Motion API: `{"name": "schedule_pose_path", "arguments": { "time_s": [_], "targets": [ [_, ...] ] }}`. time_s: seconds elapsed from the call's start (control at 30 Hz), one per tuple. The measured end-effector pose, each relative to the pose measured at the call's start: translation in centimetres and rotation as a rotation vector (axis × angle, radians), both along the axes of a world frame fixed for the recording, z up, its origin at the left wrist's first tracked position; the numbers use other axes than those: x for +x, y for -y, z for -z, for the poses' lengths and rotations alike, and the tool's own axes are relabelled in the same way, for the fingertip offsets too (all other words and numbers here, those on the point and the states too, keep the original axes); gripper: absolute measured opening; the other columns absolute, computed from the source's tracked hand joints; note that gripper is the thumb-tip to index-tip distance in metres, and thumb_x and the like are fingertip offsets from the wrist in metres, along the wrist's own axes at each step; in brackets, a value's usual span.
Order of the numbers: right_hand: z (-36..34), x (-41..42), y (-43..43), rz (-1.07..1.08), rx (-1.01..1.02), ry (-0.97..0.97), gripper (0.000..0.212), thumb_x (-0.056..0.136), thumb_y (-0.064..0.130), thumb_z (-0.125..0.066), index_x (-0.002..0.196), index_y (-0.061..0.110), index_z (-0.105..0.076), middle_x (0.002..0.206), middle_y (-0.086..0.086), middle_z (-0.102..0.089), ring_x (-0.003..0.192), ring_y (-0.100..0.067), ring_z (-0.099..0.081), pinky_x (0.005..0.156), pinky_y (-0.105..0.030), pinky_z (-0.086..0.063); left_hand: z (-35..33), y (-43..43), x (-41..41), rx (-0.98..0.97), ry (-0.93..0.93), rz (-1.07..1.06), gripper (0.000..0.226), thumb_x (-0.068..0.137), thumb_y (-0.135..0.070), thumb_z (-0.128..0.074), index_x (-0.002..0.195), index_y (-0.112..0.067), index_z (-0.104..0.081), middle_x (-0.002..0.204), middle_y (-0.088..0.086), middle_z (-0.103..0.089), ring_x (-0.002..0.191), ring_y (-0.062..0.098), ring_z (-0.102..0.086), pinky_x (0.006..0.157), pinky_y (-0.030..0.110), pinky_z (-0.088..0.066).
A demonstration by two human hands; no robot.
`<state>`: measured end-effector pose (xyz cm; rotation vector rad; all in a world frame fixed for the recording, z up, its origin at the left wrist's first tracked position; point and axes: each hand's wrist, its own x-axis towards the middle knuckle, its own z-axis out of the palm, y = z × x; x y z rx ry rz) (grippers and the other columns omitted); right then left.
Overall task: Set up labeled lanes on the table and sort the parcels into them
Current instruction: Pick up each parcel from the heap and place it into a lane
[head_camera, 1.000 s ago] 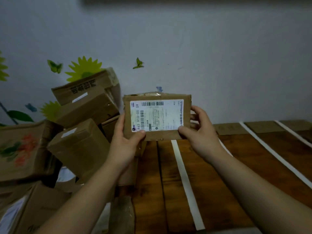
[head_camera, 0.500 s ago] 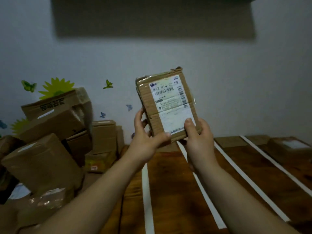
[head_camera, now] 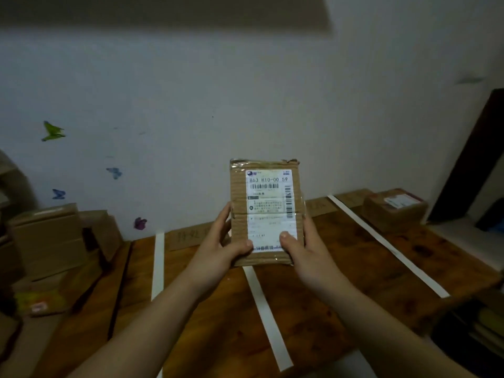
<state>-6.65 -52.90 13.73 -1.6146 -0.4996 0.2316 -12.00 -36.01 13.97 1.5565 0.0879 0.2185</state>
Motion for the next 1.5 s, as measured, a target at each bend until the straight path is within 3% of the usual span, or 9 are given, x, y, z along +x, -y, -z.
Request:
{"name": "schedule_pose_path", "arguments": {
  "time_s": [0.27,0.47,0.6,0.7,0.9,1.0,1.1,1.3,1.5],
  "targets": [
    [2.8,11.6,0.7,0.108,-0.119,-0.074,0.045,0.097,0.019,-0.049,0.129,0.046,-0.032,0.122,0.01,-0.058,0.108,-0.014,-0.062,0.087,-0.038,-0.057,4.4,0.4,12.5,-0.079,-0.065,0.06,0.083,0.085,-0.003,-0.062,0.145,-0.043,-0.021,0.133,-0.005,-0.052,0.113,0.017,-0.06,0.093,0.042,-0.053],
    [6.2,19.4,3.5,0.155,-0.389,-0.199,0.035,0.099,0.019,-0.044,0.127,0.037,-0.033,0.103,0.017,-0.05,0.088,-0.009,-0.059,0.06,-0.019,-0.051,9.0,4.7,20.1,0.029,-0.253,0.053,0.058,0.092,-0.029,-0.056,0.142,-0.029,-0.028,0.132,-0.003,-0.047,0.104,0.01,-0.054,0.078,0.022,-0.054],
    [9.6,23.4,6.0,0.199,-0.556,-0.287,0.043,0.099,0.023,-0.045,0.14,0.029,-0.032,0.114,0.006,-0.05,0.089,-0.01,-0.058,0.061,-0.027,-0.054,11.9,8.0,23.2,0.028,-0.388,0.082,0.051,0.094,-0.028,-0.052,0.141,-0.026,-0.032,0.136,0.0,-0.049,0.11,0.015,-0.053,0.088,0.028,-0.052],
    [11.8,26.7,8.2,0.199,-0.586,-0.315,0.045,0.099,0.025,-0.045,0.141,0.029,-0.031,0.123,0.002,-0.052,0.095,-0.015,-0.06,0.059,-0.025,-0.055,13.2,10.0,26.6,0.04,-0.428,0.071,0.043,0.093,-0.022,-0.055,0.134,-0.025,-0.042,0.125,-0.006,-0.055,0.099,0.006,-0.056,0.077,0.018,-0.054],
    [15.9,35.4,13.4,0.109,-0.628,-0.329,0.049,0.099,0.023,-0.045,0.144,0.031,-0.028,0.137,-0.002,-0.049,0.118,-0.023,-0.054,0.091,-0.04,-0.053,16.0,15.8,33.8,0.001,-0.582,0.055,0.058,0.092,-0.011,-0.056,0.141,-0.027,-0.033,0.135,0.0,-0.052,0.116,0.014,-0.053,0.073,0.014,-0.051],
    [17.9,39.1,15.6,0.029,-0.649,-0.358,0.053,0.101,0.023,-0.043,0.148,0.029,-0.021,0.14,-0.002,-0.045,0.118,-0.022,-0.053,0.082,-0.025,-0.052,18.2,18.5,36.6,0.045,-0.644,-0.008,0.062,0.091,-0.011,-0.058,0.143,-0.029,-0.03,0.134,0.0,-0.053,0.12,0.018,-0.052,0.087,0.024,-0.05],
    [19.9,40.7,16.5,-0.052,-0.626,-0.405,0.051,0.101,0.019,-0.042,0.148,0.027,-0.022,0.129,0.003,-0.051,0.088,-0.001,-0.056,0.056,-0.008,-0.043,20.0,19.9,37.8,0.055,-0.711,-0.073,0.062,0.09,-0.011,-0.06,0.143,-0.027,-0.032,0.129,-0.002,-0.057,0.108,0.017,-0.059,0.079,0.025,-0.054],
    [22.9,42.7,16.3,-0.115,-0.58,-0.449,0.051,0.101,0.018,-0.04,0.148,0.027,-0.02,0.138,0.002,-0.05,0.1,-0.008,-0.051,0.061,-0.011,-0.039,20.7,20.9,39.0,0.144,-0.737,-0.175,0.062,0.091,-0.009,-0.057,0.144,-0.026,-0.028,0.14,-0.002,-0.049,0.127,0.018,-0.048,0.099,0.028,-0.045],
    [23.0,44.3,13.9,-0.176,-0.619,-0.467,0.053,0.101,0.019,-0.04,0.148,0.024,-0.016,0.14,-0.002,-0.05,0.104,-0.015,-0.052,0.063,-0.016,-0.043,19.6,18.9,40.7,0.204,-0.811,-0.164,0.063,0.093,-0.01,-0.055,0.146,-0.025,-0.024,0.143,0.001,-0.046,0.129,0.019,-0.046,0.095,0.025,-0.044]
  ]
}}
